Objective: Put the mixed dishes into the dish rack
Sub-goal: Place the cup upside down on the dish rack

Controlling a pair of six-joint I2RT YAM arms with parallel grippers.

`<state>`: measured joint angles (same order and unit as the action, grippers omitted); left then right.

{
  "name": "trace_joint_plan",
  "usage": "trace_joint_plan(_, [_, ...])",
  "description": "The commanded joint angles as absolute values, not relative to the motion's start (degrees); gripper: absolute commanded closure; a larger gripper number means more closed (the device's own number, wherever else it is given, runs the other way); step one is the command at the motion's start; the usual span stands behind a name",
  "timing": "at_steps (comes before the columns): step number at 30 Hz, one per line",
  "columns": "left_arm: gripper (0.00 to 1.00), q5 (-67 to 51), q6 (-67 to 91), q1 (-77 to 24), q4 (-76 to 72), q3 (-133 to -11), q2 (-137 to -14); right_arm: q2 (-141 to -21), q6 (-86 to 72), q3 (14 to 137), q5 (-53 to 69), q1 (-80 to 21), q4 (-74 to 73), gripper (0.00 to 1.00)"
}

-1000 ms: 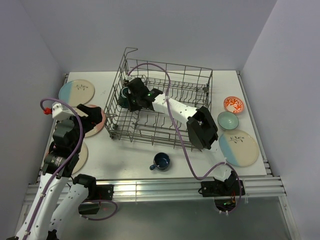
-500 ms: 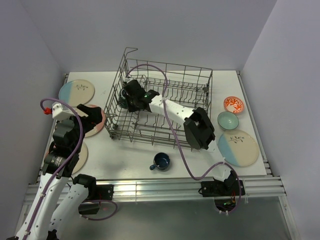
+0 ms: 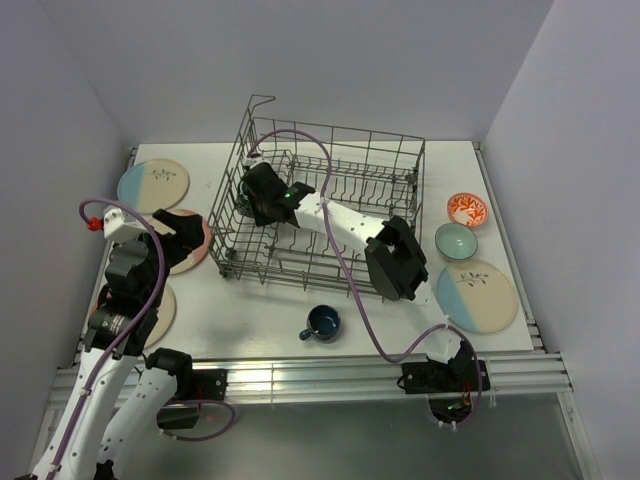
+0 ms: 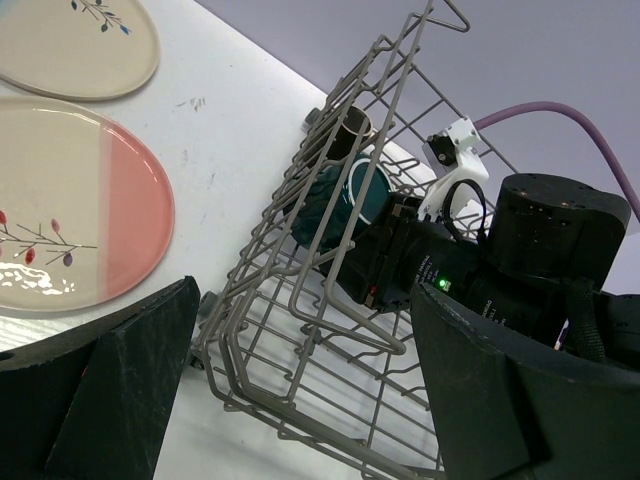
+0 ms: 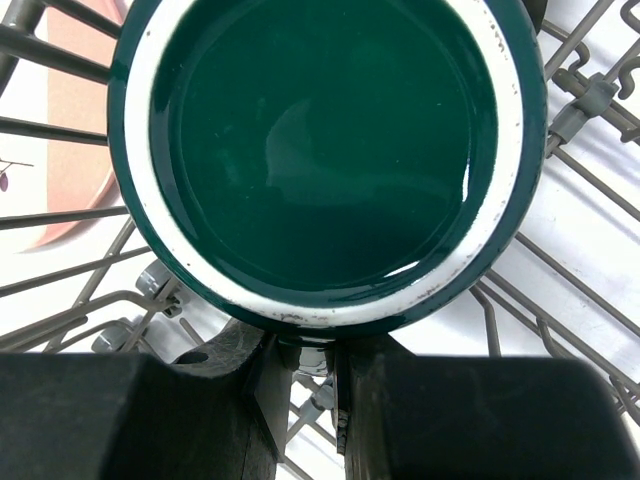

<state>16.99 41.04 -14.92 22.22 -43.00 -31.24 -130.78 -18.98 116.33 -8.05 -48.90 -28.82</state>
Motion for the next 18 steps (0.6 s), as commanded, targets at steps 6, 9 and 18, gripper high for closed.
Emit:
trace_joint_plan(6, [0.07, 17.58, 41.84, -14.59, 23.38, -42.63, -29.88, -132.36, -17.67, 120.85, -11.6, -50.19, -25.93, 0.94])
trace_joint_plan(9, [0.07, 17.75, 42.1, -14.59, 23.55, -42.54, -29.62, -132.45, -17.32, 120.76, -12.13, -50.36, -25.93, 0.93])
trace_joint_plan(18, [0.07, 17.67, 42.28, -14.59, 23.64, -42.54, -29.53, -133.94, -16.61, 121.64, -13.36, -50.54, -26.37, 0.9])
